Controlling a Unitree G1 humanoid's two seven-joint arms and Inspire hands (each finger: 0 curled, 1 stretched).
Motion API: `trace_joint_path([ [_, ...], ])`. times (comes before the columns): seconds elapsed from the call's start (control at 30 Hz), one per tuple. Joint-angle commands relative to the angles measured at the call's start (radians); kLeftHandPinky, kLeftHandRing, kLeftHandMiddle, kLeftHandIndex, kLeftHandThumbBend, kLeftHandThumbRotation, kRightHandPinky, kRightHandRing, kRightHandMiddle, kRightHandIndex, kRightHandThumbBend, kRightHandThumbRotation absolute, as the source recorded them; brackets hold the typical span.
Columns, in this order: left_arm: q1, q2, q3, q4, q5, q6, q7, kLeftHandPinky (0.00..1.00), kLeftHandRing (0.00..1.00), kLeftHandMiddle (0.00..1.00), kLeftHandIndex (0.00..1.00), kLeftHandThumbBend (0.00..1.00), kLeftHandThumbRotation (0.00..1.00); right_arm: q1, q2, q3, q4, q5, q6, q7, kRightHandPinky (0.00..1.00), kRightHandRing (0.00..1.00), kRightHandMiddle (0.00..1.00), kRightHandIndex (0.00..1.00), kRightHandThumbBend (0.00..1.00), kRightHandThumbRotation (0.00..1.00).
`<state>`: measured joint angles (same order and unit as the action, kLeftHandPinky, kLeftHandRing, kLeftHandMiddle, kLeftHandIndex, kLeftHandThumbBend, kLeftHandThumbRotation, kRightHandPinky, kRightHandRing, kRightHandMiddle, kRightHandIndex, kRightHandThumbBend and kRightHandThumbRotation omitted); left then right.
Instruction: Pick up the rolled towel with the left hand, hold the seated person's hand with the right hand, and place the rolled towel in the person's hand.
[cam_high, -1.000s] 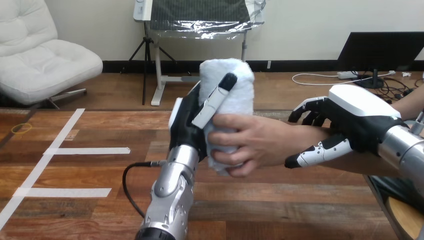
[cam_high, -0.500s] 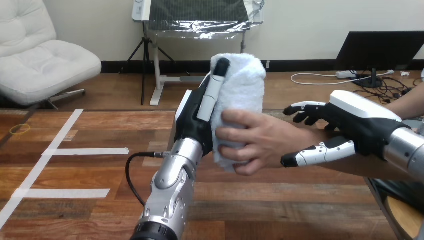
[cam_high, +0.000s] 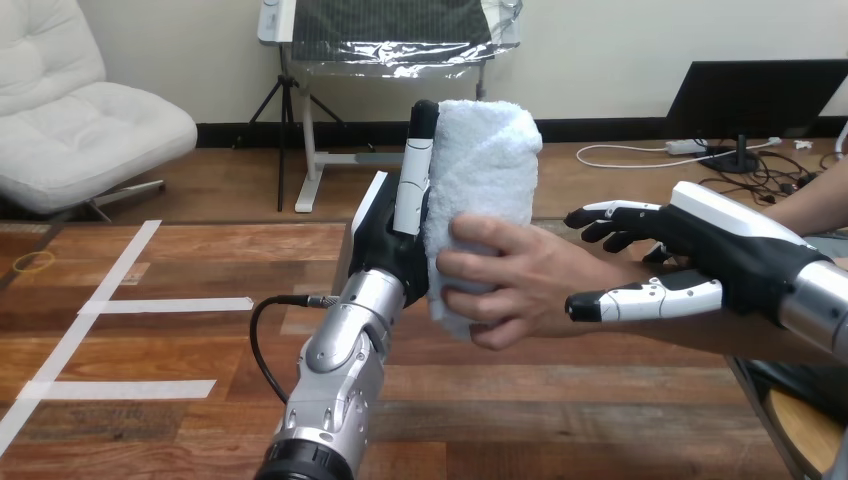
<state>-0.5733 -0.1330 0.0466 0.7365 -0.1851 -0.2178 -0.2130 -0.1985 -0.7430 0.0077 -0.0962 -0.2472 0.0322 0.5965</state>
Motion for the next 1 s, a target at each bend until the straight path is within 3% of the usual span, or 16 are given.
trace_joint_path([
  [0.0,-0.060,0.019,-0.006,-0.058,0.009,0.000,-0.022,1.00,0.95,0.93,0.92,0.76,1.00,0.015,0.022,-0.029,-0.010,0.038,-0.031,-0.025,0.64,0.83,0.86,0.89,1.00,0.81],
  [0.17,-0.048,0.036,-0.003,-0.068,0.011,-0.005,-0.031,1.00,0.94,0.93,0.91,0.76,1.00,0.033,0.029,-0.048,-0.010,0.052,-0.063,-0.051,0.62,0.81,0.85,0.89,1.00,0.87],
  [0.37,-0.030,0.058,0.006,-0.080,0.010,-0.011,-0.036,1.00,0.93,0.92,0.91,0.76,0.99,0.074,0.075,-0.089,-0.009,0.080,-0.118,-0.141,0.63,0.80,0.84,0.87,1.00,0.95],
  [0.47,-0.018,0.068,0.007,-0.092,0.014,-0.013,-0.037,1.00,0.93,0.92,0.91,0.77,0.99,0.091,0.090,-0.101,-0.002,0.070,-0.175,-0.192,0.64,0.80,0.84,0.86,1.00,0.97],
  [0.67,0.003,0.082,0.013,-0.115,0.014,-0.012,-0.035,1.00,0.93,0.92,0.90,0.78,0.97,0.121,0.149,-0.134,-0.026,0.131,-0.155,-0.245,0.69,0.82,0.84,0.85,1.00,1.00],
  [0.8,0.023,0.098,0.018,-0.136,0.015,-0.013,-0.031,1.00,0.93,0.91,0.90,0.80,0.97,0.140,0.210,-0.164,-0.028,0.204,-0.190,-0.283,0.70,0.82,0.84,0.85,0.96,1.00],
  [0.97,0.044,0.107,0.017,-0.168,0.015,-0.006,-0.027,0.99,0.93,0.91,0.90,0.83,0.96,0.154,0.240,-0.175,-0.041,0.234,-0.201,-0.311,0.78,0.87,0.87,0.87,0.95,1.00],
])
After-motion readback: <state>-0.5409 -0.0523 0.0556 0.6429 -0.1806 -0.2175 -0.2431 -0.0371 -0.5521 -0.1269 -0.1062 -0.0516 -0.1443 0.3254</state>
